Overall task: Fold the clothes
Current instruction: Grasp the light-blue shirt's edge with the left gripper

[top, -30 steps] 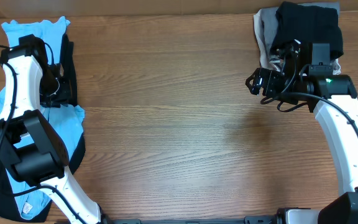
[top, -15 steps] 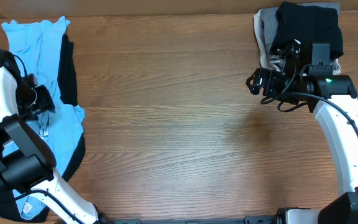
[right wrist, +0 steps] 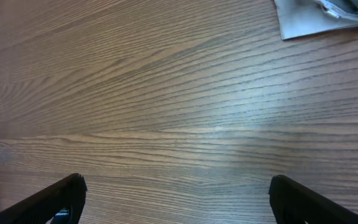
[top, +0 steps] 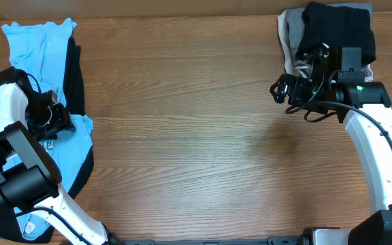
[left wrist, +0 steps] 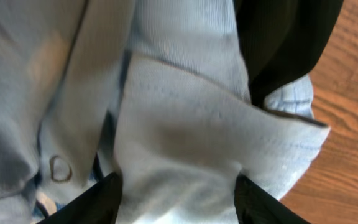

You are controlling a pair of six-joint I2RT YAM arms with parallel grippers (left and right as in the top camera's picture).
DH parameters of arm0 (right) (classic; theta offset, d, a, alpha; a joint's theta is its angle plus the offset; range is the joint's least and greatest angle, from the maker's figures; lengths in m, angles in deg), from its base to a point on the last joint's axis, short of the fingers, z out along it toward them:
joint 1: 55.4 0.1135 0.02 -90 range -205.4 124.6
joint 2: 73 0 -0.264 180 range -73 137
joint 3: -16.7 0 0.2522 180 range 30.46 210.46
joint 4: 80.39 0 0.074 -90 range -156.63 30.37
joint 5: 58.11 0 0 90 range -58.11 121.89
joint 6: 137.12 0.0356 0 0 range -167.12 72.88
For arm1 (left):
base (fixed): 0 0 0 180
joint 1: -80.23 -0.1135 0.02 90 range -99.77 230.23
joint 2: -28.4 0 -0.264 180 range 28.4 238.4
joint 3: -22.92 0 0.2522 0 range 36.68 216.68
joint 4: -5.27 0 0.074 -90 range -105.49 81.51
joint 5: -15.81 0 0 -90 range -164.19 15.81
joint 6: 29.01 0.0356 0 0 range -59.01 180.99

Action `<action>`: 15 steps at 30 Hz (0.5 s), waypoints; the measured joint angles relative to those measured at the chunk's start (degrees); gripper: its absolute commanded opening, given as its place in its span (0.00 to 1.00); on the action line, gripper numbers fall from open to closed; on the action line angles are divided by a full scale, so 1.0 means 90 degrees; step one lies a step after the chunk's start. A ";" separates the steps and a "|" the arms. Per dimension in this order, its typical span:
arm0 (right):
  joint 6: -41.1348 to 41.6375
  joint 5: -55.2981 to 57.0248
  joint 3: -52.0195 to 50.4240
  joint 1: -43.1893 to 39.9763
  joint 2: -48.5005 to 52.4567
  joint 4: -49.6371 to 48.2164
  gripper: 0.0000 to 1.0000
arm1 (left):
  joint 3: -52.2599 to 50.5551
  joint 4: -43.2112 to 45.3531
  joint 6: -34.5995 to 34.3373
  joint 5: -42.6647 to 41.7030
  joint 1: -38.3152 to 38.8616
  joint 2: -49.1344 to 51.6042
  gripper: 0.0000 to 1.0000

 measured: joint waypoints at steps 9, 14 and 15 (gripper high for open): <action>0.0002 0.0010 0.0000 0.0000 0.0000 -0.0002 0.97 | 0.0175 -0.0233 0.0000 0.0015 -0.0056 0.0000 0.67; 0.0000 0.0070 0.0000 0.0000 0.0000 0.0000 0.97 | 0.0175 -0.0083 0.0002 0.0085 -0.0056 0.0000 0.67; 0.0002 0.0075 0.0000 0.0000 0.0000 -0.0002 0.97 | 0.0175 -0.0044 0.0002 0.0100 -0.0056 0.0000 0.68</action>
